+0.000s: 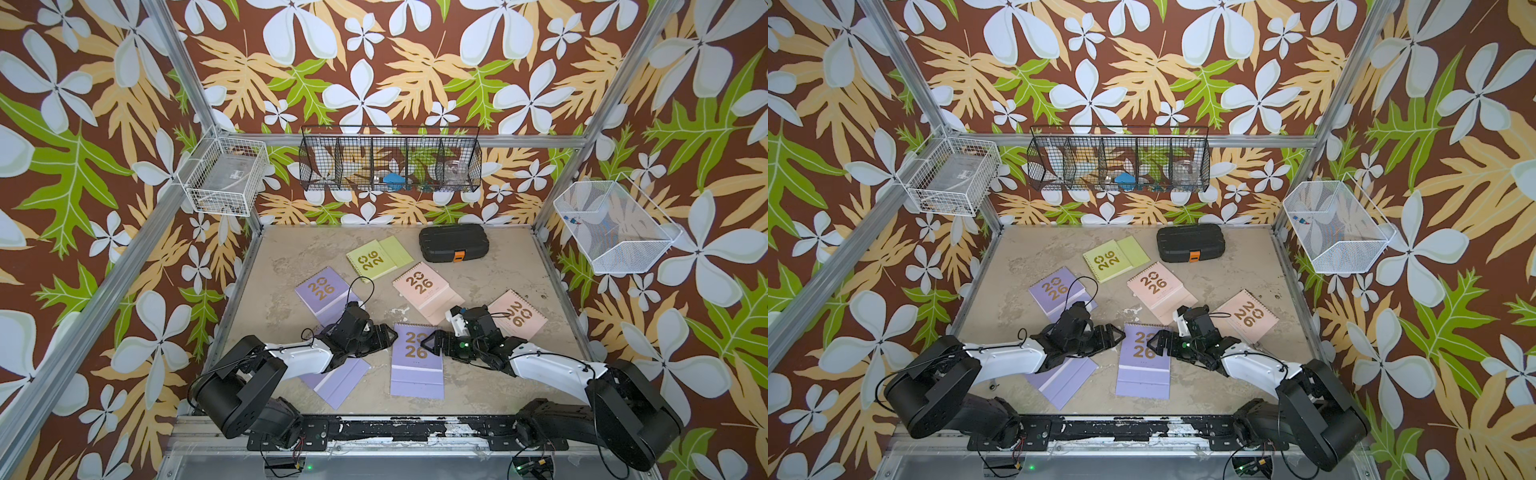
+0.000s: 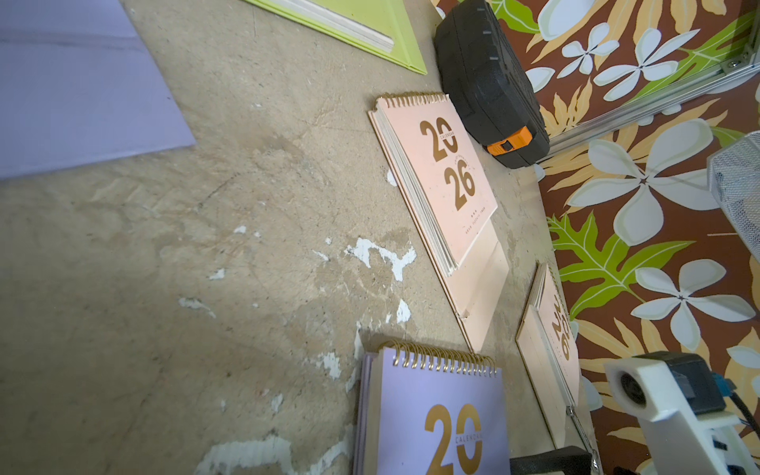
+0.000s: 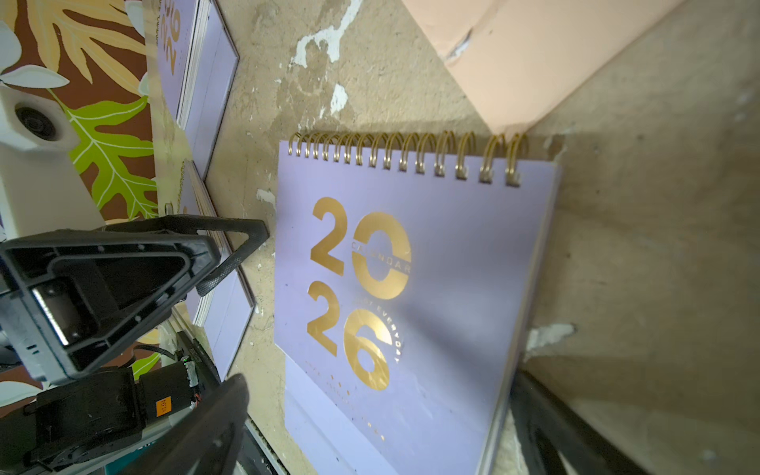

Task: Stack the calendars
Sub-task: Adjust the calendar at the center of the board, then pick up the calendar at the center of the board.

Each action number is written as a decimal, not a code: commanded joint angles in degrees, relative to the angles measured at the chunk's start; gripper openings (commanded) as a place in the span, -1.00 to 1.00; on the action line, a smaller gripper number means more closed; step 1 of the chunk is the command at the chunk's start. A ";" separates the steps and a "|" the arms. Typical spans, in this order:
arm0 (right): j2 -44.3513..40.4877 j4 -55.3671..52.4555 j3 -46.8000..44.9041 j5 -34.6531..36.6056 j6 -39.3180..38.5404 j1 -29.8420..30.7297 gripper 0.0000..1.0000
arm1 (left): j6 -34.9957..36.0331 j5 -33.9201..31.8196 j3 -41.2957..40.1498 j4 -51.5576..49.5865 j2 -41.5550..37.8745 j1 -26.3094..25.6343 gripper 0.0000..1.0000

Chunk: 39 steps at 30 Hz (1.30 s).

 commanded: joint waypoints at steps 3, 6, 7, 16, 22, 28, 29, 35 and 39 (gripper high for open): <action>0.64 0.57 0.84 -0.82 -0.27 0.12 1.00 | -0.83 -0.06 0.29 0.40 0.30 -0.08 0.58; 0.54 -0.29 1.14 -0.35 -0.81 0.08 1.00 | -1.19 -0.06 0.55 0.44 0.39 -0.08 0.57; 0.23 -0.79 1.36 -0.06 -1.11 0.06 1.00 | -1.26 -0.16 0.63 0.46 0.31 -0.08 0.57; -5.17 -11.36 6.57 2.79 -8.47 -7.67 1.00 | -0.81 -2.81 7.26 -4.40 -0.79 0.09 0.60; 0.06 -16.69 15.07 0.50 -16.79 -17.28 0.99 | -0.90 3.59 16.71 -3.53 6.51 4.16 0.61; 10.52 -18.63 26.61 1.69 -22.85 -21.32 1.00 | -1.98 12.23 27.72 -1.05 17.92 7.96 0.64; 12.49 -18.82 28.47 1.43 -23.34 -21.93 0.99 | -2.07 13.28 29.70 -1.12 19.57 8.01 0.66; 20.45 -19.06 37.92 1.38 -24.57 -23.46 1.00 | 1.17 15.84 39.17 -7.72 26.12 8.25 0.72; 26.33 -19.04 42.69 -0.48 -26.28 -23.51 0.99 | 0.47 14.43 38.55 -8.67 26.35 8.97 0.76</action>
